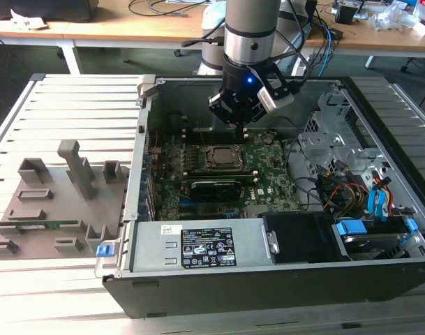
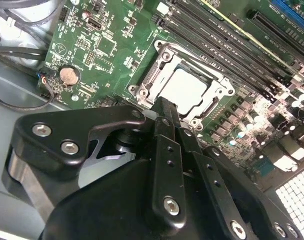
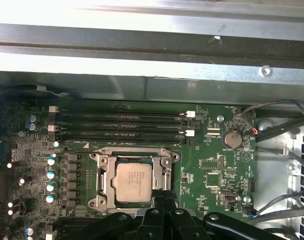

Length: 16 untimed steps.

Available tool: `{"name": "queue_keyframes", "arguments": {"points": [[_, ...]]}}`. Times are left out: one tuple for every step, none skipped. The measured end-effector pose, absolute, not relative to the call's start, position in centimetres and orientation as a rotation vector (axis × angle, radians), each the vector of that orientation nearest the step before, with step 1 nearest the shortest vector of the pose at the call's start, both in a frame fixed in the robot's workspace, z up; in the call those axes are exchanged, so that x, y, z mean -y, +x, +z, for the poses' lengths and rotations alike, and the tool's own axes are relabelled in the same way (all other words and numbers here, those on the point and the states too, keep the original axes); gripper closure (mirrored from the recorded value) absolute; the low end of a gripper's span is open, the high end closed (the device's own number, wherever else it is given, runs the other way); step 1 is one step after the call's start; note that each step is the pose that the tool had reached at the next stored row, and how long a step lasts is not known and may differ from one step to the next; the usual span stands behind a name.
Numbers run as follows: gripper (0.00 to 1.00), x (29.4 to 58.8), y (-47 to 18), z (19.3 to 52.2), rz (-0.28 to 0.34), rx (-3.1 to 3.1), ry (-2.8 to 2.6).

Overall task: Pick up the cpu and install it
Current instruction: 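Install the first cpu locking lever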

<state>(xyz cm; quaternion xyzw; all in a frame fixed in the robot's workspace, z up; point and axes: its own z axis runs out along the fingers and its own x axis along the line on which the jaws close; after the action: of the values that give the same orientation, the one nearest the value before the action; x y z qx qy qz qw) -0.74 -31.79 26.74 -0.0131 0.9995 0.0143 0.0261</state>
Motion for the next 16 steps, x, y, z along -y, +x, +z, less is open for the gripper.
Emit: {"name": "queue_keyframes", "arguments": {"points": [[0.89,31.8,-0.7,26.7,0.044,-3.087,-0.040],[0.89,31.8,-0.7,26.7,0.044,-3.085,-0.040],[0.89,31.8,-0.8,26.7,0.044,-3.083,-0.040],[0.89,31.8,-0.8,26.7,0.044,-3.081,-0.041],[0.89,31.8,-0.9,26.7,0.044,-3.081,-0.041],[0.89,31.8,-0.9,26.7,0.044,-3.081,-0.041],[0.89,31.8,-1.2,26.7,0.044,-3.081,-0.041],[0.89,31.8,-1.6,26.7,0.044,-3.080,-0.041],[0.89,31.8,-1.8,26.7,0.042,-3.079,-0.041],[0.89,31.8,-2.0,26.8,0.041,-3.077,-0.041],[0.89,31.8,-2.3,26.9,0.040,-3.074,-0.041],[0.89,31.7,-2.4,27.9,0.037,-3.070,-0.041],[0.89,31.7,-2.4,28.9,0.030,-3.070,-0.041],[0.89,31.6,-2.4,29.3,0.028,-3.070,-0.041],[0.89,31.6,-2.4,30.0,0.024,-3.070,-0.041],[0.89,31.6,-2.4,30.1,0.023,-3.070,-0.041]]}}
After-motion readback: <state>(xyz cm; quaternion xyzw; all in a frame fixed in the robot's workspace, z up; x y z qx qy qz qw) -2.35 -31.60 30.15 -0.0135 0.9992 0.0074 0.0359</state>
